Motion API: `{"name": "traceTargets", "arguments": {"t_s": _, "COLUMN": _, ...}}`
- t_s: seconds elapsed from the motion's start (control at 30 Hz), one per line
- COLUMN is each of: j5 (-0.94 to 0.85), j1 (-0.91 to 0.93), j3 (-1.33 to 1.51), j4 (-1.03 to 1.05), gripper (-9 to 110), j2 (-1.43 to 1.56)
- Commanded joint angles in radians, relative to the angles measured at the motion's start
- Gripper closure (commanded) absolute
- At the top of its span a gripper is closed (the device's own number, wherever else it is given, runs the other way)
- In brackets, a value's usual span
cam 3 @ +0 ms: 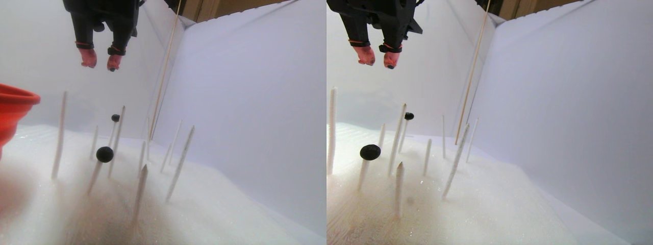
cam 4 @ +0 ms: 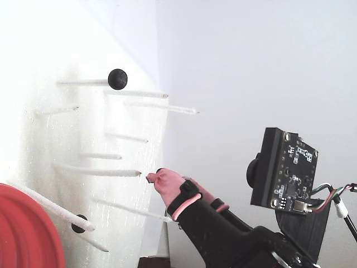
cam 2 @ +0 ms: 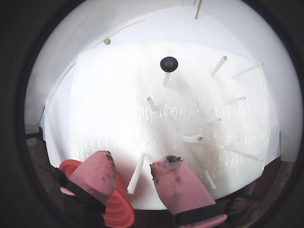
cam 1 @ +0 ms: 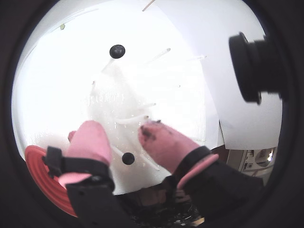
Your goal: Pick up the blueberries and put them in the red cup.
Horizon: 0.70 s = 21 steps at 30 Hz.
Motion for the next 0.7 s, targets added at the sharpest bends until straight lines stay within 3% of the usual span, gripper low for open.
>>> {"name": "traceTargets", "arguments": {"t_s": 0.0, "j5": 0.008, "j1": 0.037, "j3": -0.107, "j4": -0.038, "gripper": 87, "j2": -0.011}}
{"name": "traceTargets", "arguments": {"t_s": 0.67, "j5": 0.037, "j1": 0.086, "j3": -0.198, "j4": -0.156, "gripper": 85, "j2": -0.201}}
